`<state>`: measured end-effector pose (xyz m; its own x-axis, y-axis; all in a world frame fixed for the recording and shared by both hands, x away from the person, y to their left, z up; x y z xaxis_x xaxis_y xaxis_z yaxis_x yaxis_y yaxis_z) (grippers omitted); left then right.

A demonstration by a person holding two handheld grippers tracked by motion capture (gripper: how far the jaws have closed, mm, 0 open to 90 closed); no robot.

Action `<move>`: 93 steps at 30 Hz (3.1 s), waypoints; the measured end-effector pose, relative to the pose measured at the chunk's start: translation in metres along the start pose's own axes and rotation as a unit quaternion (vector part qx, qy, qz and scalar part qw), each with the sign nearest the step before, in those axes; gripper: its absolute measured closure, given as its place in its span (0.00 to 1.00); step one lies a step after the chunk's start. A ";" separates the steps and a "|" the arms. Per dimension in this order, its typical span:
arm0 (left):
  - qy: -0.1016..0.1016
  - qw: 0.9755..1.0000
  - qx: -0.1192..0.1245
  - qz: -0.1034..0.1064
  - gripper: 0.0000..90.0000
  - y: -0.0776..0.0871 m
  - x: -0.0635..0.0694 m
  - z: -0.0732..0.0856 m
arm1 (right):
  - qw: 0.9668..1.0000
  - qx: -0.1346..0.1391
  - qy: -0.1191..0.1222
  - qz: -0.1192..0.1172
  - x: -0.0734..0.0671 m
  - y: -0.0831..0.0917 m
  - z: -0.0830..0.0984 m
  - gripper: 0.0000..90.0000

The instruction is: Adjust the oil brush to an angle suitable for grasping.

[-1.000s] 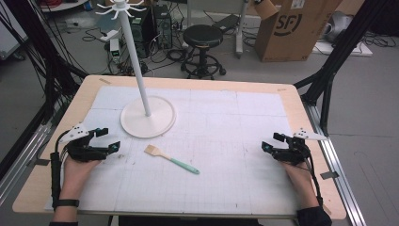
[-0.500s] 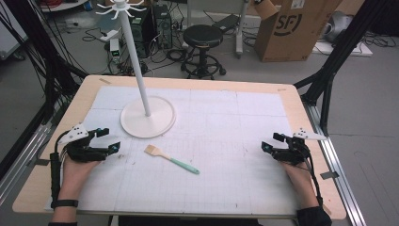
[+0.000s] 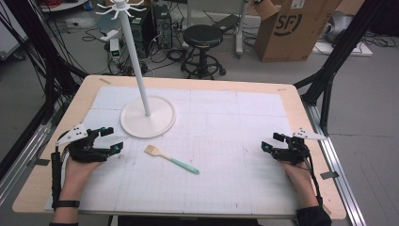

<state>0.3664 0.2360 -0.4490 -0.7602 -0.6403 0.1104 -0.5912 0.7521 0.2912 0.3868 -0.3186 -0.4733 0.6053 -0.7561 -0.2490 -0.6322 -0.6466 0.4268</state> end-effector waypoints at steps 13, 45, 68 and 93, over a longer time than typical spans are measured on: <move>-0.008 1.000 -0.008 -0.001 0.29 -0.001 0.001 0.001 | 1.000 -0.001 0.008 -0.005 -0.002 0.000 0.000 0.21; 0.004 1.000 -0.021 -0.023 0.36 0.005 -0.011 0.007 | 0.980 -0.031 0.133 -0.146 -0.125 -0.057 -0.013 0.87; 0.008 1.000 -0.023 -0.018 0.36 0.004 -0.012 0.009 | 0.937 -0.137 0.219 -0.237 -0.223 -0.115 0.023 0.99; 0.011 1.000 -0.022 -0.013 0.36 0.004 -0.011 0.010 | 0.930 -0.172 0.262 -0.191 -0.215 -0.126 0.030 1.00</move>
<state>0.3697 0.2471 -0.4582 -0.7386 -0.6628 0.1230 -0.5975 0.7282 0.3357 0.3220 -0.0776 -0.5003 0.9636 -0.2667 -0.0195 -0.1856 -0.7193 0.6694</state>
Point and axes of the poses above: each handheld gripper's, and its own axes: y roughly backward along the jaws, z roughly out of its underside, x roughly to its right, the point moved 8 cm from there along -y, roughly forward along the jaws, and after that the axes turned 3 degrees about -x, right-handed, at the moved point
